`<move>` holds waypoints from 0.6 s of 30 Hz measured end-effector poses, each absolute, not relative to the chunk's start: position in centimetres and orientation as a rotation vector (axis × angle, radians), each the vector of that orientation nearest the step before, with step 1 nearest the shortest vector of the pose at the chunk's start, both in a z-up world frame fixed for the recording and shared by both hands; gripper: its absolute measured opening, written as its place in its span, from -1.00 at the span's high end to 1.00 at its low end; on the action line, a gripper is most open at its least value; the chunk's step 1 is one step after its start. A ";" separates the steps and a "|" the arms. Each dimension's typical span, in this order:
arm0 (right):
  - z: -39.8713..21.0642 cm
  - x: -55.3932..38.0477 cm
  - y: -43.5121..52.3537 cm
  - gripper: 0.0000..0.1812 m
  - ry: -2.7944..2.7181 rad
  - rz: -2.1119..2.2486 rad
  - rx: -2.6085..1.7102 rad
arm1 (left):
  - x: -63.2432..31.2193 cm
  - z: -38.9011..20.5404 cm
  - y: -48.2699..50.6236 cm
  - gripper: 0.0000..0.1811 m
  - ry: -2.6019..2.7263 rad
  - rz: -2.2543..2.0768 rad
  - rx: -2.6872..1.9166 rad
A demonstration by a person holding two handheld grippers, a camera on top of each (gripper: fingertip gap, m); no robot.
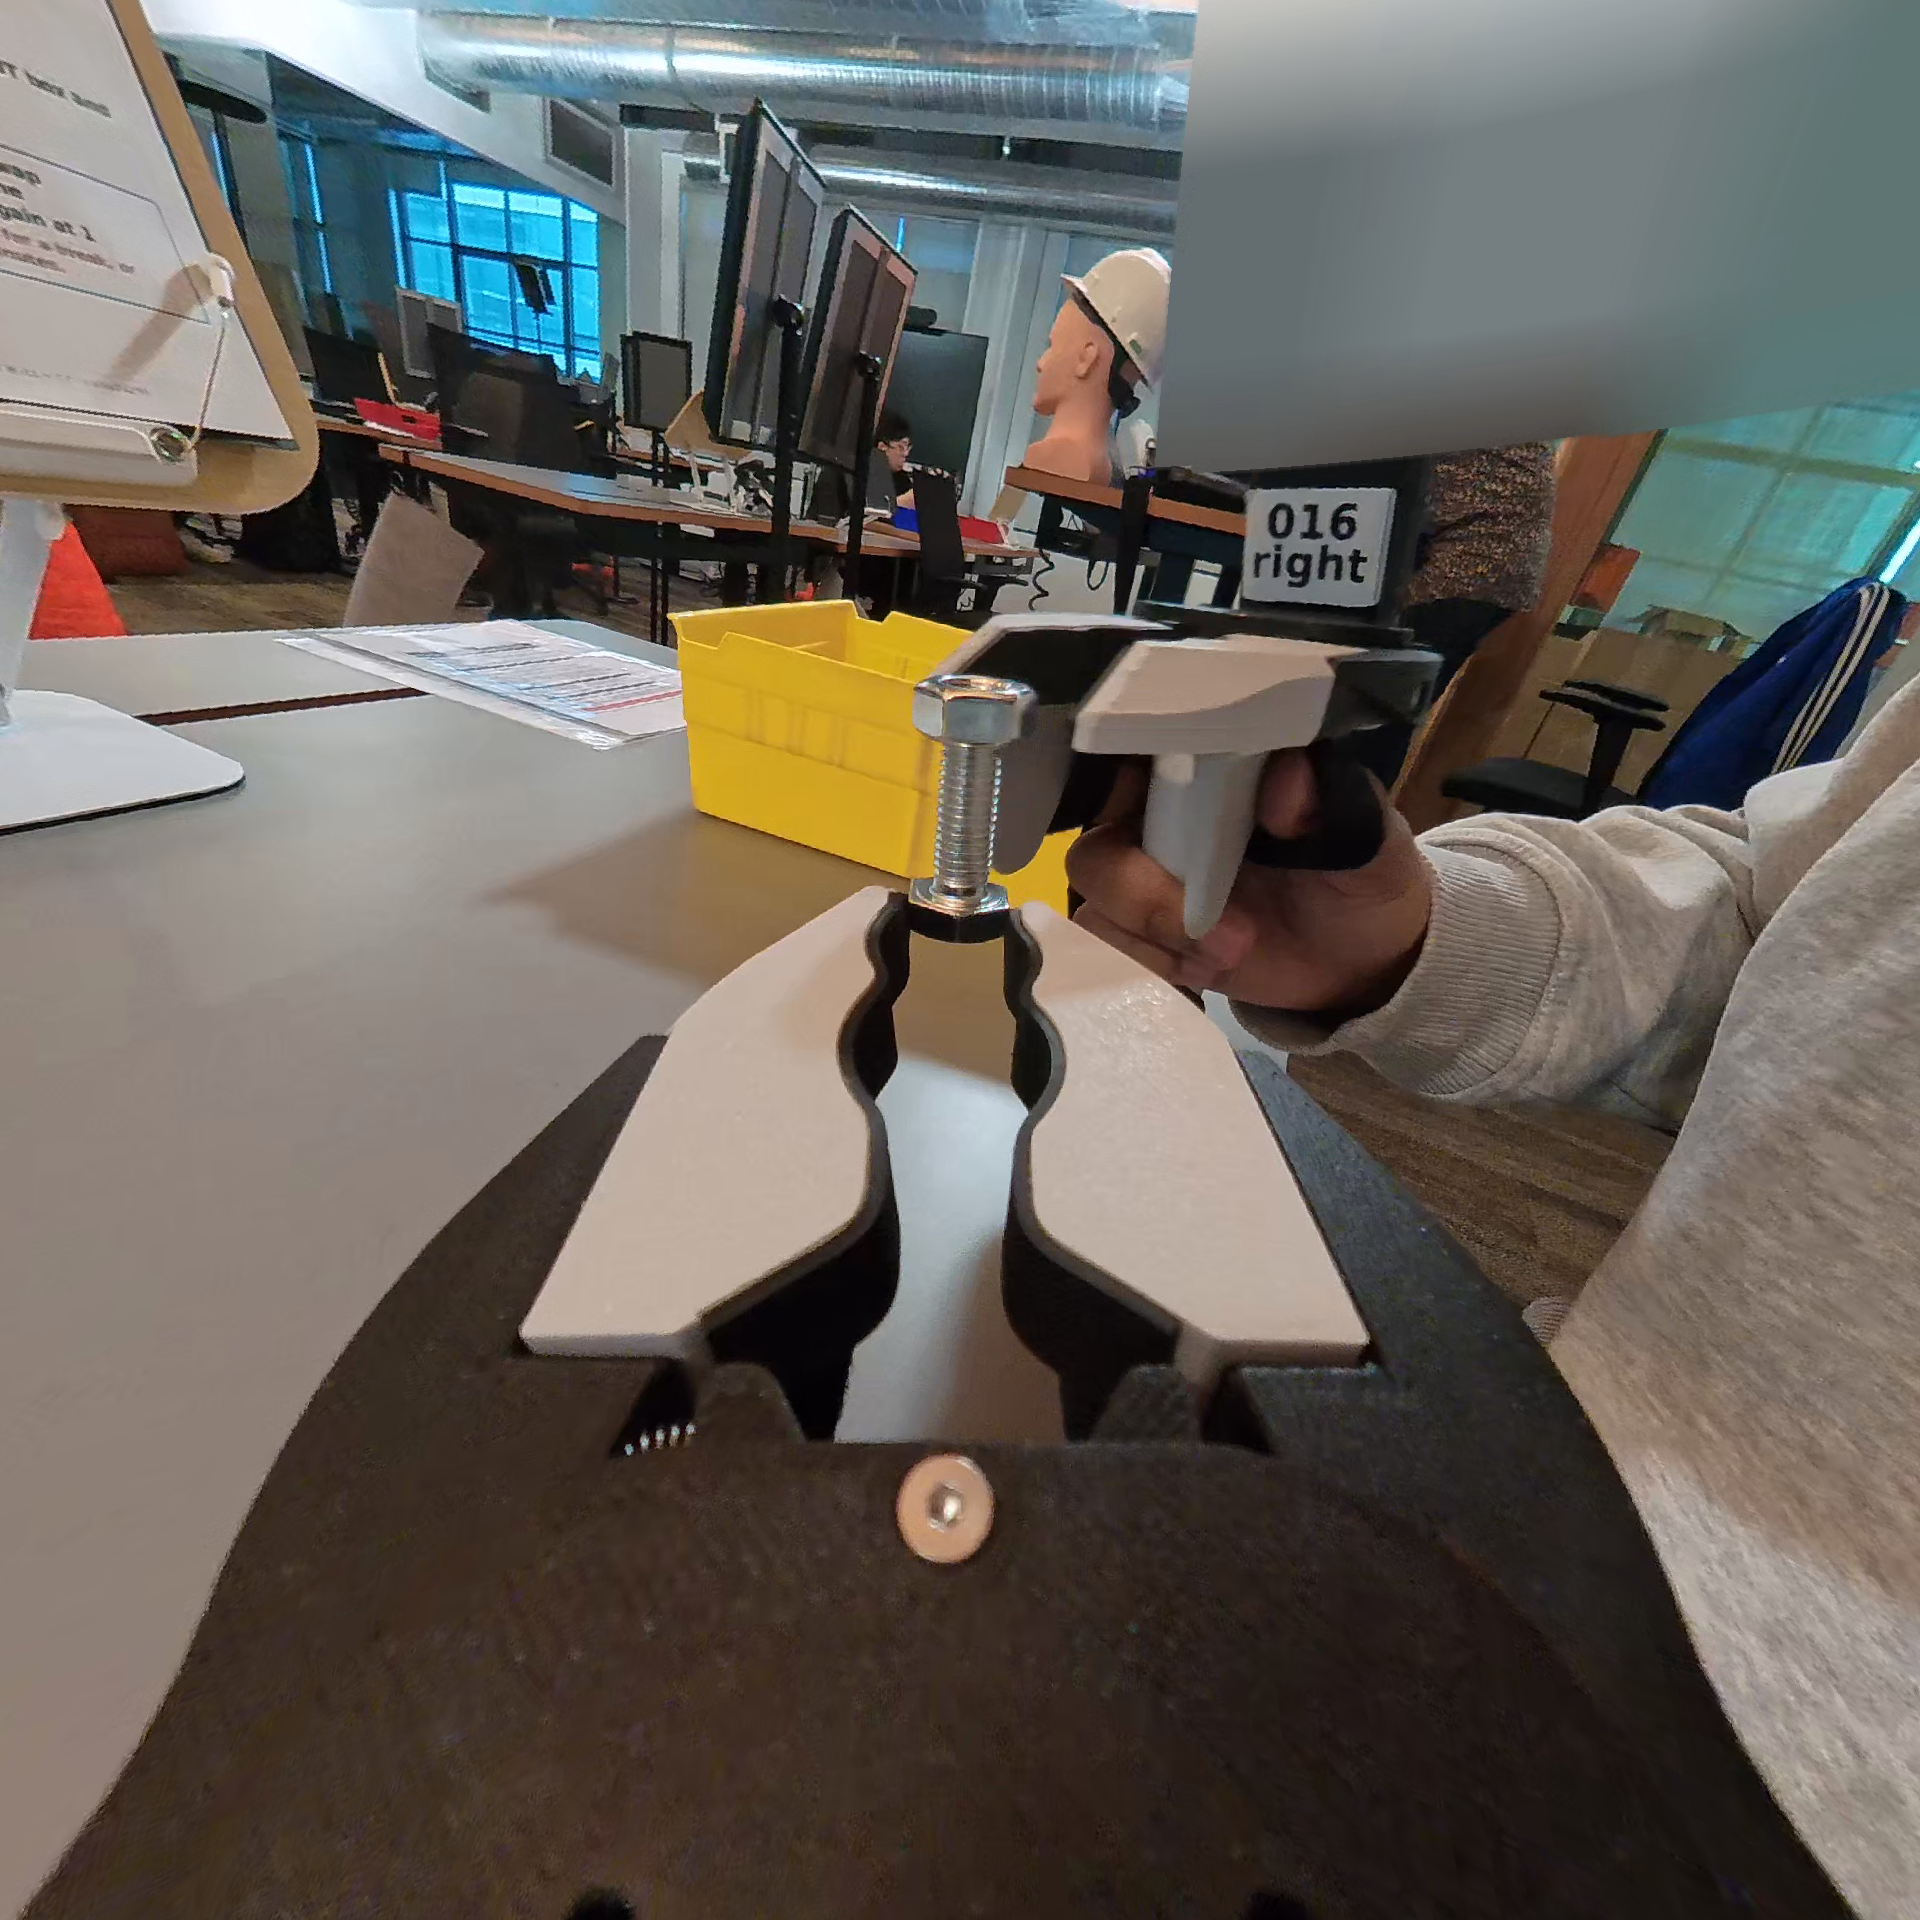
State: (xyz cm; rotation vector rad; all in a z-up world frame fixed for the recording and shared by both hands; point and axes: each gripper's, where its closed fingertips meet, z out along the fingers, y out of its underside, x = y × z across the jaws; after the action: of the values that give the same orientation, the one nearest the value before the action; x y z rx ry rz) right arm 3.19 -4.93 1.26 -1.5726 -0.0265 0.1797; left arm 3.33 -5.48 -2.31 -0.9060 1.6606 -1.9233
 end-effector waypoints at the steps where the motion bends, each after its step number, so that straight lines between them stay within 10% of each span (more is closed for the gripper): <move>1: 1.3 3.0 -4.9 0.71 -0.039 0.165 -1.575 | 3.4 -2.3 -5.5 0.80 1.661 -1.922 -0.909; 18: 1.4 4.0 -5.2 0.80 0.004 0.102 -1.581 | 3.2 -2.4 -5.8 0.80 1.673 -1.938 -0.897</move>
State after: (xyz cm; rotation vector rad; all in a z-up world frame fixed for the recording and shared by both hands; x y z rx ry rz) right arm 4.01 -5.17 1.36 -1.5811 0.0042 0.1016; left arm 3.15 -5.80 -2.39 -0.8966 1.6735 -1.9378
